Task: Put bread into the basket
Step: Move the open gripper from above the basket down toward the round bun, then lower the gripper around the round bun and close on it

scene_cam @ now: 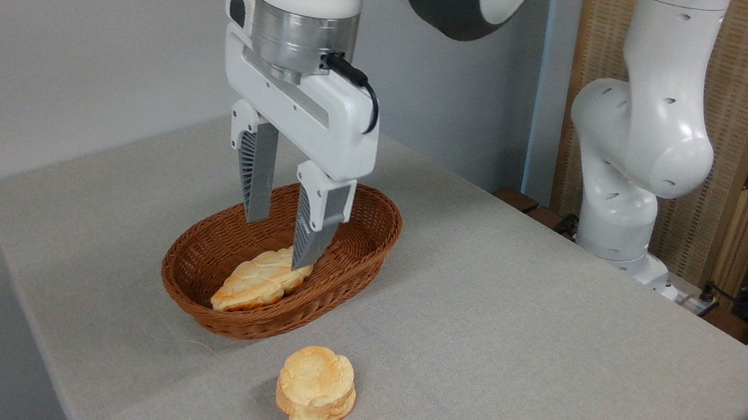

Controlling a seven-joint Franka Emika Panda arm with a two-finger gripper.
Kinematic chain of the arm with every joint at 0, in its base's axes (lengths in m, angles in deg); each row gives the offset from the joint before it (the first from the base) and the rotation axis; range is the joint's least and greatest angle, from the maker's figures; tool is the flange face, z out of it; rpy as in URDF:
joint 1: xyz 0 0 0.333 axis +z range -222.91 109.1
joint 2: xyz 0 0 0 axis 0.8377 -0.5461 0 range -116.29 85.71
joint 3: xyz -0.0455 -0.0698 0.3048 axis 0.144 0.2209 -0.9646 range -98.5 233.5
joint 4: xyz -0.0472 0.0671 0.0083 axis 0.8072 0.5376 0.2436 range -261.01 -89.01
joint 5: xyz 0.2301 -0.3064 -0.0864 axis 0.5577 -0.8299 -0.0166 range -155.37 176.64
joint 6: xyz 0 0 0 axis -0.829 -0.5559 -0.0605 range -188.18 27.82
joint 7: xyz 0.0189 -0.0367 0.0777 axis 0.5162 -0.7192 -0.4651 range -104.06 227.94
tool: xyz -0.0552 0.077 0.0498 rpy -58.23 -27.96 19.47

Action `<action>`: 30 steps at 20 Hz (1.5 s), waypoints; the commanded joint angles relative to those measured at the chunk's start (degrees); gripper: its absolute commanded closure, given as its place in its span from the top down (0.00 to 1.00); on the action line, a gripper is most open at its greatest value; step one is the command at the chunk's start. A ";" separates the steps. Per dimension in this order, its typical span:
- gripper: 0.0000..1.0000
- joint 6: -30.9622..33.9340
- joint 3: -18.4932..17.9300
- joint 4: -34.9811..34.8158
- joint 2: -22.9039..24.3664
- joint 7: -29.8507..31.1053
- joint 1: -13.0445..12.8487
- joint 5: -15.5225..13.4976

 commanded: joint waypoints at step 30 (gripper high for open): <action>1.00 -12.03 -5.96 -9.04 -8.82 -9.37 -1.20 8.00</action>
